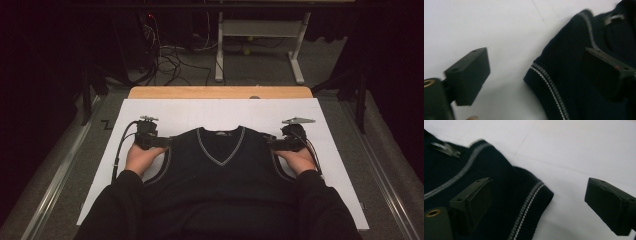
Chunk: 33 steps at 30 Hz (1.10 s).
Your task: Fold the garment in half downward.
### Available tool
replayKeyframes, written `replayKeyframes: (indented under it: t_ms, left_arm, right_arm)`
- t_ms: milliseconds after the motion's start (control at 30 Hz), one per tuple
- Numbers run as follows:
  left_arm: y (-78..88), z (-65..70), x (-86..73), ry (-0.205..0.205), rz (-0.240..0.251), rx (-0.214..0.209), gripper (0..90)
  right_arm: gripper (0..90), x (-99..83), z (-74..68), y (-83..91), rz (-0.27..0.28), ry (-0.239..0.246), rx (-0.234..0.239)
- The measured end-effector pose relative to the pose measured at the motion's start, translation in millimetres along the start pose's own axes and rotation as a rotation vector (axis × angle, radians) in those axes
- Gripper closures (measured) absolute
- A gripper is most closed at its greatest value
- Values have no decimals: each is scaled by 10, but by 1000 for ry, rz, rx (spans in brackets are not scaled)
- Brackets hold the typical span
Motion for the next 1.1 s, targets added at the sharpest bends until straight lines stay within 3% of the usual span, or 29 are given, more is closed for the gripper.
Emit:
replayKeyframes:
  t_ms: [100, 167, 267, 400, 467, 567, 767, 900, 1000, 1100]
  left_arm:
    - [-108, 22, -13, 19, -38, 17, 132]
    - [-148, 43, -21, 22, -47, 17, 198]
    - [-195, 118, -31, 9, -43, 82, 287]
    - [-222, 180, -32, 21, -37, 123, 396]
    - [-240, 210, -35, 18, -36, 141, 452]
    - [-245, 219, -38, 21, -32, 130, 538]
    - [-242, 196, -47, 19, -20, 82, 686]
    - [-204, 154, -25, 19, 13, 48, 781]
    - [-97, 133, 40, 30, 80, 22, 791]
    - [20, 151, 146, 4, 123, 30, 796]
  right_arm:
    - [155, -2, -24, -114, -59, -7, 5]
    - [172, -4, -39, -143, -68, -14, -3]
    - [217, -27, -63, -189, -95, -20, -1]
    - [272, -41, -129, -213, -93, 20, -42]
    - [358, -36, -159, -204, -86, 25, -43]
    - [529, -31, -194, -184, -82, 33, -37]
    - [765, -28, -204, -175, -80, 28, 2]
    - [801, -16, -218, -155, -67, 43, 2]
    - [802, 27, -201, -108, -27, 39, -16]
    - [801, 145, -165, -28, 8, 35, -19]
Point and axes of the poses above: each handheld gripper's, and its own axes: y roughly backward along the jaws, x roughly out of its top, z roughly to its right, the point moved 1 cm from there along -y, roughly forward along the jaws, and after that the axes turned 9 degrees about -x, right-handed, at the moved point
